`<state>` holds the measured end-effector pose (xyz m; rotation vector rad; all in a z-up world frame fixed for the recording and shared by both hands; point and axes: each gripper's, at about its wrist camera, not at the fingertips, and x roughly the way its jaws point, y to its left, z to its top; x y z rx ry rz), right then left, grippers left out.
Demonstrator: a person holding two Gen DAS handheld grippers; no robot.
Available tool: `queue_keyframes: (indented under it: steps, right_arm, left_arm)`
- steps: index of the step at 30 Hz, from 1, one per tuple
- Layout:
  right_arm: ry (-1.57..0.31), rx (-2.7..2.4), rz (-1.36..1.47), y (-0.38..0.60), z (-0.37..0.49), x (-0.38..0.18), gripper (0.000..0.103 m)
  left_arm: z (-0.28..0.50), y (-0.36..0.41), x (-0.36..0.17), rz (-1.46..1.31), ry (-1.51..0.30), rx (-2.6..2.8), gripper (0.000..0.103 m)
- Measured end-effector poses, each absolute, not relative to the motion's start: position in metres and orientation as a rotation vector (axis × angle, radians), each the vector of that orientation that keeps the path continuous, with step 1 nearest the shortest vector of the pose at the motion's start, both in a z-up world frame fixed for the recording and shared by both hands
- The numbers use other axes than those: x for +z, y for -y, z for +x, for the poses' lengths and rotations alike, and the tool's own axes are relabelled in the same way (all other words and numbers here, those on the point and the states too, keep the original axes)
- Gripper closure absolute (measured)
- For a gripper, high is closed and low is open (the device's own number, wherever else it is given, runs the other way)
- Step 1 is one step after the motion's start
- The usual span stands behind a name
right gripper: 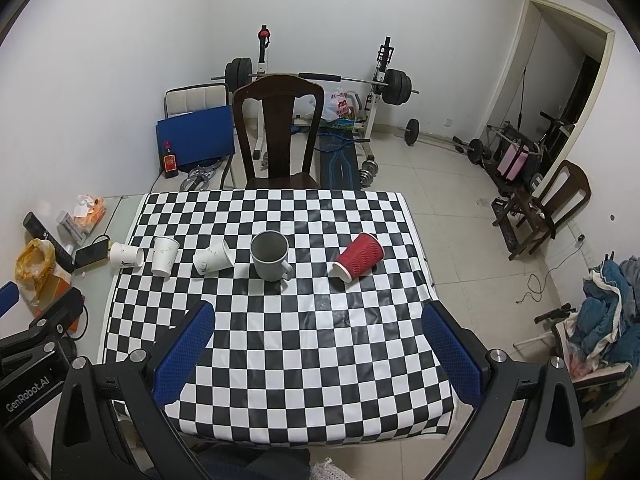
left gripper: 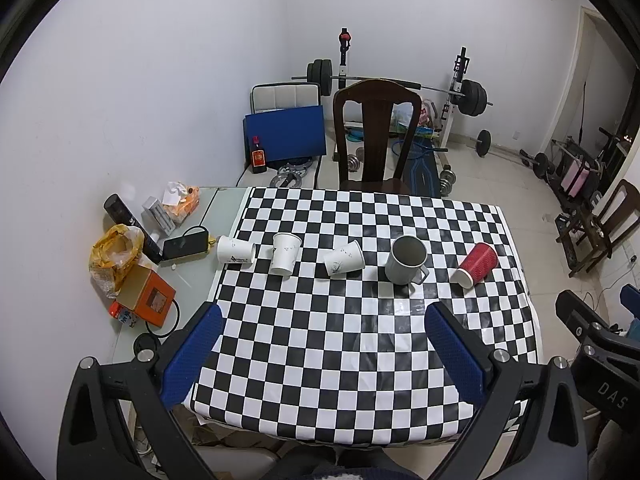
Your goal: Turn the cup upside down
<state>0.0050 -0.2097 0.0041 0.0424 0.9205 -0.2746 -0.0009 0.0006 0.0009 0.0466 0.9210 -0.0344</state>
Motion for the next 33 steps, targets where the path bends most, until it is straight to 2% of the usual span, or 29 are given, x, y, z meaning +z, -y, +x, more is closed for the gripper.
queue_keyframes:
  steps: [33]
  right_arm:
    - [-0.924,-0.263,0.045,0.207,0.002,0.017,0.0]
  left_arm:
    - [-0.002,-0.001,0.001,0.047,-0.919,-0.036,0.0]
